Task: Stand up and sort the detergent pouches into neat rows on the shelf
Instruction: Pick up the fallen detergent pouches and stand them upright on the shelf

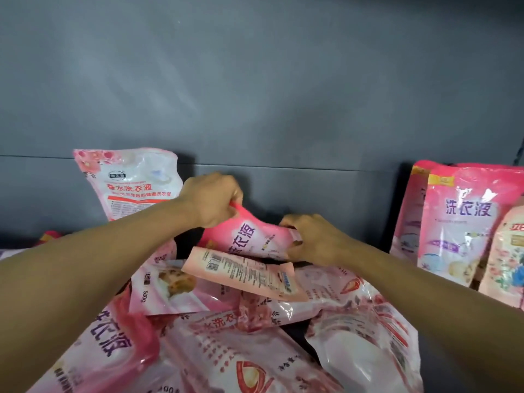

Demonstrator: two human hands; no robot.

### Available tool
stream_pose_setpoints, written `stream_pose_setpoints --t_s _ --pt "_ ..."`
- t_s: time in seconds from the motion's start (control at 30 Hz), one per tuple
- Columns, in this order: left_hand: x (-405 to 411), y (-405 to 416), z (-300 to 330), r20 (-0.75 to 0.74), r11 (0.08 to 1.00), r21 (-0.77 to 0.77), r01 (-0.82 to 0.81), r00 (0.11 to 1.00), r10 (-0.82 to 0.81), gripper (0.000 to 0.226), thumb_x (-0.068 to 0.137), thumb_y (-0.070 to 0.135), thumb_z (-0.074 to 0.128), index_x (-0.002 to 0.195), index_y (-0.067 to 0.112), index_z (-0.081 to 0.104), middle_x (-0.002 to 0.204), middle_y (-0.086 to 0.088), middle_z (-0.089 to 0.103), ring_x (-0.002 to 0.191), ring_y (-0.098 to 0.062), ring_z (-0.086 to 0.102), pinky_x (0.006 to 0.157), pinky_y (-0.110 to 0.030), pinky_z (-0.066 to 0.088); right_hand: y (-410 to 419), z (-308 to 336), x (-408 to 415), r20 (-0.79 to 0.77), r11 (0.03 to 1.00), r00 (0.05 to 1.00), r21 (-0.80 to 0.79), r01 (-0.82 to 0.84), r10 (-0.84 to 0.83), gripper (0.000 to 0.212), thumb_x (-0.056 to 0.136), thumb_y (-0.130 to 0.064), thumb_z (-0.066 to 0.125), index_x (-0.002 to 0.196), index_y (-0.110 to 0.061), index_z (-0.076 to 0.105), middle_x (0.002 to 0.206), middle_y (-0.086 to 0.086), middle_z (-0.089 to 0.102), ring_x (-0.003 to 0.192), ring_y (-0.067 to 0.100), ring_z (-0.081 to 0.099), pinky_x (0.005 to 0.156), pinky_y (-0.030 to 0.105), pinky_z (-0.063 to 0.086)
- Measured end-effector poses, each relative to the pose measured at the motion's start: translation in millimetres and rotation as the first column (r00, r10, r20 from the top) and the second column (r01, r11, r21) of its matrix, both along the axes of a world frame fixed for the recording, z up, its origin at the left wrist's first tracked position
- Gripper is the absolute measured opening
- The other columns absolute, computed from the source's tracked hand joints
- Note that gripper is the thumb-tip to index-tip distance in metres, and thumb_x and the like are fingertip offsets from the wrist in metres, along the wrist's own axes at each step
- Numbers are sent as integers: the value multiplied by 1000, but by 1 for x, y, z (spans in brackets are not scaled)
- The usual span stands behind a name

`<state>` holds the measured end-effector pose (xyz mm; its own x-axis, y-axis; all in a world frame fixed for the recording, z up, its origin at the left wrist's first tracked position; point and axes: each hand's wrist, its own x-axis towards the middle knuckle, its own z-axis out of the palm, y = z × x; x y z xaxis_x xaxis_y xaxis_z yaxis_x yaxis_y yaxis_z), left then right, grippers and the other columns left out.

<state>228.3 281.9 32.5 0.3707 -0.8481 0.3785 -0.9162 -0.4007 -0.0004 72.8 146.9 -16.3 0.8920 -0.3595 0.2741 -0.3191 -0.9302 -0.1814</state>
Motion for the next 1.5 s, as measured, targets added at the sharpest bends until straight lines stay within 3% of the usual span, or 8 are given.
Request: stream_pose_setpoints --t_s 0.13,0.27,0.5,0.77,1.0,1.23,1.37,1.5 --pt "-14 -19 22 -41 980 -191 47 998 -55 8 78 28 69 86 28 69 96 1 65 99 -24 59 71 -25 34 1 12 11 230 993 973 118 9 -36 11 80 -21 67 81 -13 60 75 -3 58 68 16 54 54 21 36" --pt "-36 -47 35 -111 931 -355 87 985 -135 6 77 25 68 83 24 68 81 2 60 93 -25 59 70 -27 39 -16 22 11 406 945 889 317 80 -212 38 89 -18 59 54 -21 45 52 -6 44 48 8 39 44 12 33" --pt "-42 -92 21 -255 925 -379 -39 965 -64 57 69 15 74 119 22 47 114 -3 60 106 -27 57 91 -40 48 -68 20 -22 538 565 617 806 -177 -575 8 88 -4 60 84 -8 66 79 5 66 73 20 63 73 32 56" --pt "-85 -147 -22 -582 944 -318 90 768 -269 28 77 13 74 89 23 51 82 2 63 88 -22 65 84 -36 52 -103 7 -67 482 374 449 874 -310 -753 33 92 -4 54 64 -18 45 70 1 53 68 19 53 75 40 51" --pt "-91 -152 -25 -607 956 -274 108 752 -259 22 82 7 67 100 15 57 90 -4 67 82 -23 67 83 -41 56 -100 11 -65 352 411 584 911 -34 -732 23 95 -5 41 113 -3 55 91 11 62 76 21 54 67 32 45" --pt "-79 -106 -20 -490 992 66 109 869 -63 50 83 23 70 127 15 48 116 -5 61 104 -21 57 94 -32 46 -58 10 -102 152 341 785 937 80 -600 13 93 -7 51 98 -2 62 115 26 62 100 33 61 95 40 45" --pt "-75 -79 -36 -438 943 308 125 899 24 35 90 29 59 123 18 55 120 1 59 111 -19 55 98 -31 42 -39 3 -109 62 390 878 909 146 -474 6 89 -12 59 84 -10 61 88 8 63 74 15 57 66 25 47" --pt "-78 -68 -56 -463 881 433 192 886 34 29 96 29 47 119 15 59 110 0 62 100 -21 59 85 -32 48 -34 -7 -94 -44 238 919 960 147 -392 19 88 -18 63 106 -16 57 95 3 64 84 17 62 74 28 51"
